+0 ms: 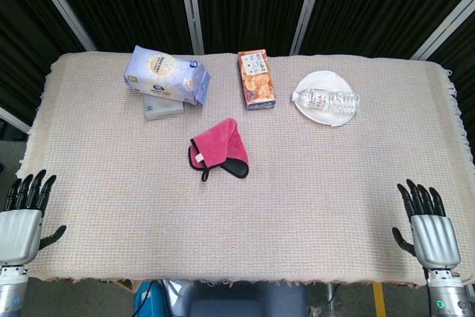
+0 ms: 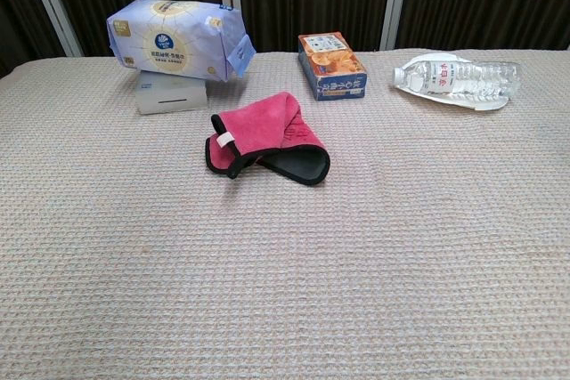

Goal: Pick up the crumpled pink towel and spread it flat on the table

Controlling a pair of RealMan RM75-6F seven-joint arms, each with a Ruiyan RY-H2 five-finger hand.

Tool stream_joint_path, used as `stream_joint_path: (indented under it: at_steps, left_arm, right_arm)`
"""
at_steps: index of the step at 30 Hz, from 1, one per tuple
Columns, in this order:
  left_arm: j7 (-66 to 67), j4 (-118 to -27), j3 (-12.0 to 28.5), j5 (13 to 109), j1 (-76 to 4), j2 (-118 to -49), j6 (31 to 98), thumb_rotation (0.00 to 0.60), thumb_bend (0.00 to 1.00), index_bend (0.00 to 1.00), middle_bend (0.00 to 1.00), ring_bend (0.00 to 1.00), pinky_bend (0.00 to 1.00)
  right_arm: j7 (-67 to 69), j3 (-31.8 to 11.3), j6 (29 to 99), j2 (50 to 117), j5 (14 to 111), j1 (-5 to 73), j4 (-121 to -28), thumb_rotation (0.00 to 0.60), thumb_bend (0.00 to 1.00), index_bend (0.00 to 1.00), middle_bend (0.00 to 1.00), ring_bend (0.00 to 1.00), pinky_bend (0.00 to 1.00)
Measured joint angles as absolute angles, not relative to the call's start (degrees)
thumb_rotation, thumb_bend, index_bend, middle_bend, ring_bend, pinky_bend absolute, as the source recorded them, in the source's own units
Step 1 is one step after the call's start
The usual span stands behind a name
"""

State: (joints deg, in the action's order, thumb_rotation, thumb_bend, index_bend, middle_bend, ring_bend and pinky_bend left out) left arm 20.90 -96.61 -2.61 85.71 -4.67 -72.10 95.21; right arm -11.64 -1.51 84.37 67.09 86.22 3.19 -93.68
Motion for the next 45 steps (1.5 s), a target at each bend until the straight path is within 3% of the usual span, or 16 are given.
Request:
stream_joint_path:
  at_steps: [12,20,28,36,45]
  left_arm:
    - [21.88,-95.89,-2.08,86.96,-4.49,-73.0,93.34,0.6,0.07,0.01,0.0,0.0,0.0]
    - [23.0,-95.72,-0.88,87.64,-7.4,-75.64,88.47,0.6,0.07,0.06,0.0,0.0,0.0]
    - [32.59,-94.81,5.28,85.51,-15.37,-82.07,80.03,0.6,0.07,0.08,0.01,0.0,0.0]
    - [41.97,-89.15,13.05,77.16,-26.35,-93.0,70.22,0.6,0.18,0.14,0.04,0.0,0.0]
    - [47.96,-78.15,16.05,73.12,-35.29,-103.61,64.48,0.6,0.23,0.17,0.06,0.0,0.0]
  right_arm:
    - [-11.62,-1.49,84.57,66.94,86.28,2.97,-93.88,0.6,0.31,0.0,0.0,0.0,0.0]
    - [-11.41,-1.65,84.89,67.02,86.44,2.9,-93.76,0.6,0.31,0.0,0.0,0.0,0.0]
    - [-9.48,-2.5,86.11,66.69,86.9,2.92,-94.36,0.6,0.31,0.0,0.0,0.0,0.0]
    - [-9.64,-3.28,85.49,66.97,85.33,3.21,-93.83,0.6,0.31,0.0,0.0,0.0,0.0]
    - [-8.55,-4.31,84.4,67.17,83.26,3.67,-92.73,0.6,0.31,0.0,0.0,0.0,0.0]
